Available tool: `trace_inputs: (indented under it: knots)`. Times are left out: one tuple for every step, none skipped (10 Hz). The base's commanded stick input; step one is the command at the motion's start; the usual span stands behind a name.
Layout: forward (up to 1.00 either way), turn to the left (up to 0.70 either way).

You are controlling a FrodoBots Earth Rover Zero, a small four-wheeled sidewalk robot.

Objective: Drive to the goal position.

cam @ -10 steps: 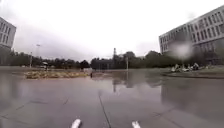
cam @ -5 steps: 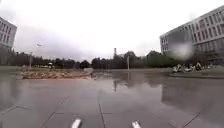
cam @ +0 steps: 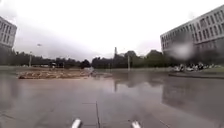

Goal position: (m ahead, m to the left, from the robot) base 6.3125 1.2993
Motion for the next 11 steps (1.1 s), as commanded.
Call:
trace_inputs:
  knots:
    - [0.70,0.00]
    - [0.70,0.00]
    - [0.70,0.02]
    - [0.70,0.02]
    - [0.70,0.02]
    - [0.70,0.02]
    - [0.70,0.02]
    - [0.70,0.02]
    - [0.70,0.02]
    - [0.70,0.02]
    - [0.70,0.02]
